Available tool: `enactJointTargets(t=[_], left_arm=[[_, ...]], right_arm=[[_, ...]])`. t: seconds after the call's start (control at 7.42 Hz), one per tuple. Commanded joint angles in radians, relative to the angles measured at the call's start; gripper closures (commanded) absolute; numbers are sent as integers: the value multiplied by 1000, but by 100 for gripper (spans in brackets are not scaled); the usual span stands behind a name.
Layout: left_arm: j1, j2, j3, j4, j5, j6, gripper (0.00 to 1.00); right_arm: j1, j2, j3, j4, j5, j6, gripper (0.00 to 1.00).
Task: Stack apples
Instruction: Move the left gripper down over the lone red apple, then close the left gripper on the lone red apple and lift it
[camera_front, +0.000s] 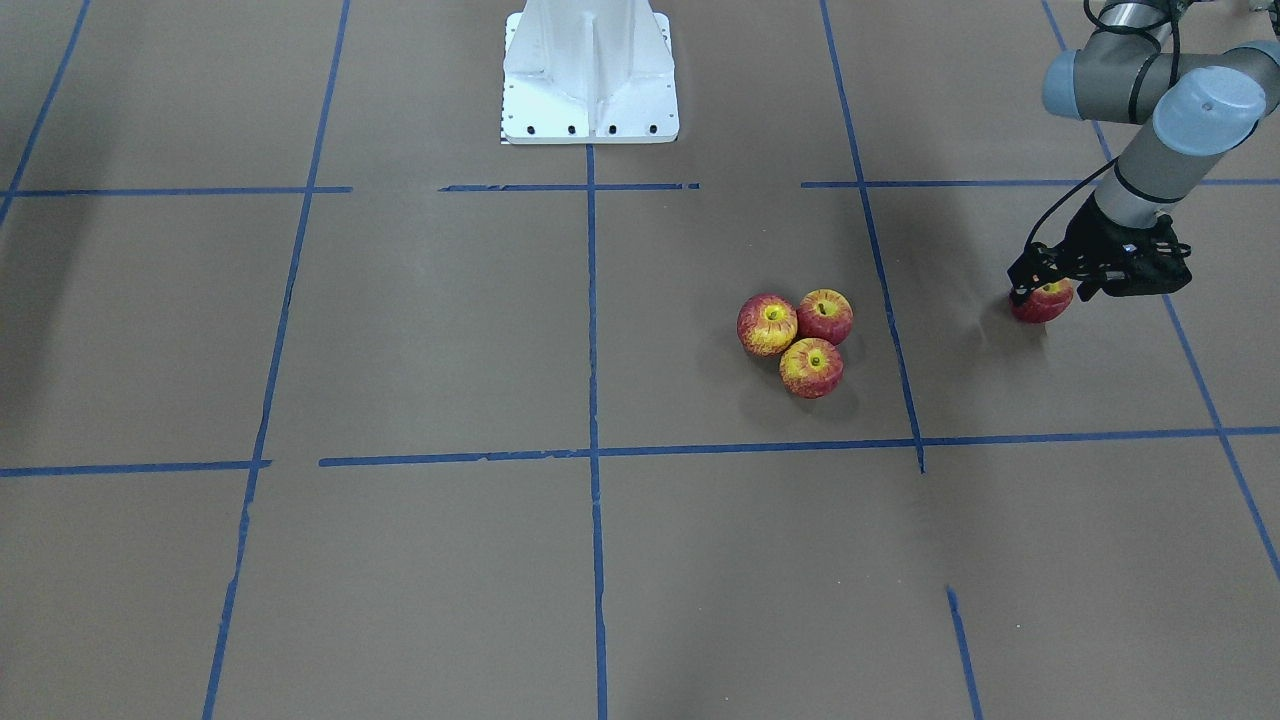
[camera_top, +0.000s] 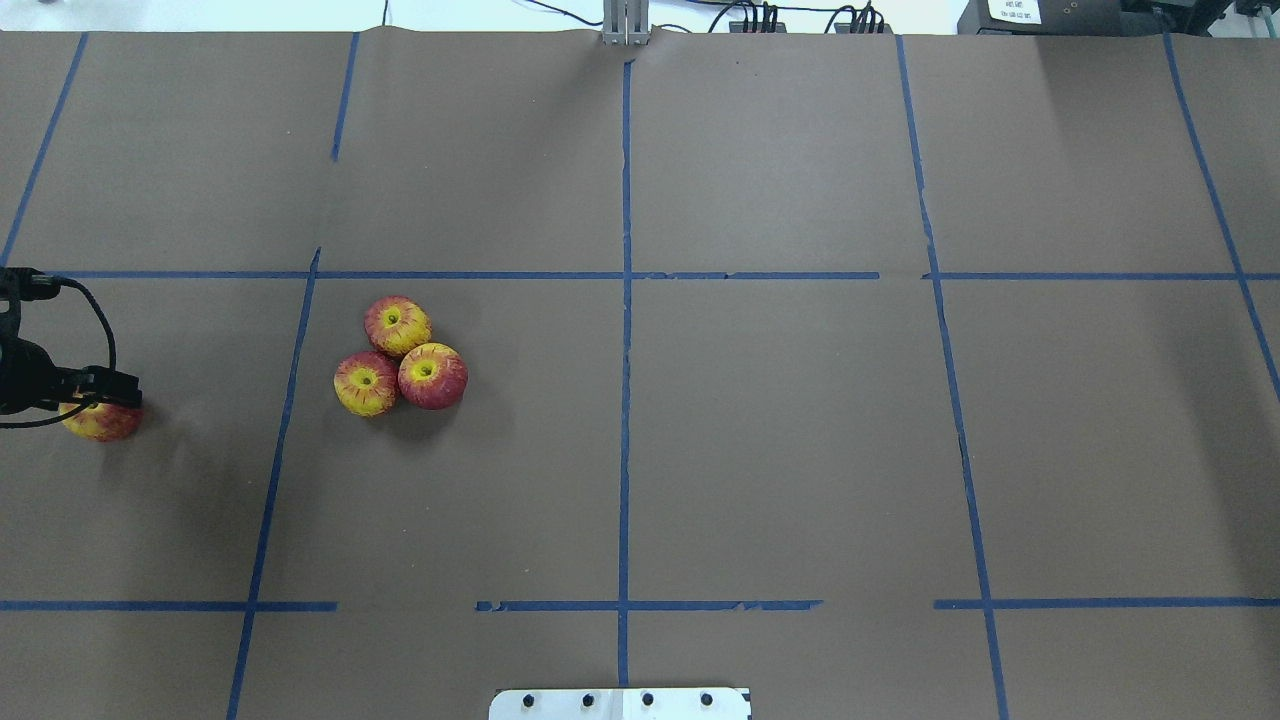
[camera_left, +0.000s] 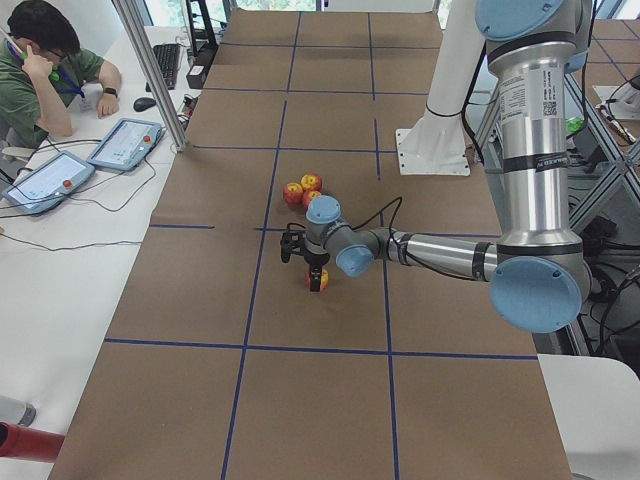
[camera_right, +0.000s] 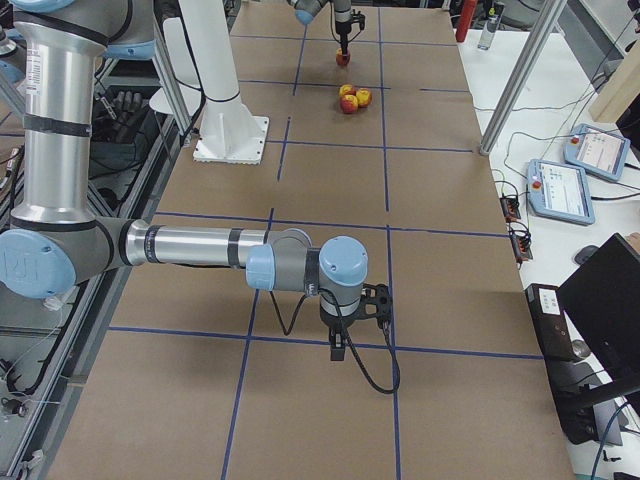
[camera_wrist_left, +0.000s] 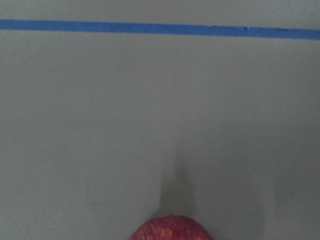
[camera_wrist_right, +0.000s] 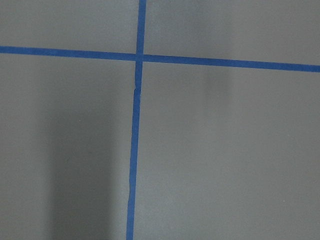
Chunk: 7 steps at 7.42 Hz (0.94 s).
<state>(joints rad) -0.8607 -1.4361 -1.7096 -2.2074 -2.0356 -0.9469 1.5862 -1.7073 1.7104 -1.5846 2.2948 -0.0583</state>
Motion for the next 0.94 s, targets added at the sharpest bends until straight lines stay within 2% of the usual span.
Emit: enactJointTargets(t=[0.0,0.27,0.4,0.54,0.67,0.81], left_arm=[[17,2,16,-1,-1,-3,0],[25,2,19,-3,-2,-1,1],[28,2,19,-3,-3,5,13],[26,2,15,0,-12,11,62],[25,0,13,2,-14,11,76],[20,0,-8,6,-14,11,82]], right_arm=[[0,0,0,0,0,0,0],[0,0,0,0,0,0,0],[0,0,0,0,0,0,0],[0,0,0,0,0,0,0],[0,0,0,0,0,0,0],[0,0,0,0,0,0,0]])
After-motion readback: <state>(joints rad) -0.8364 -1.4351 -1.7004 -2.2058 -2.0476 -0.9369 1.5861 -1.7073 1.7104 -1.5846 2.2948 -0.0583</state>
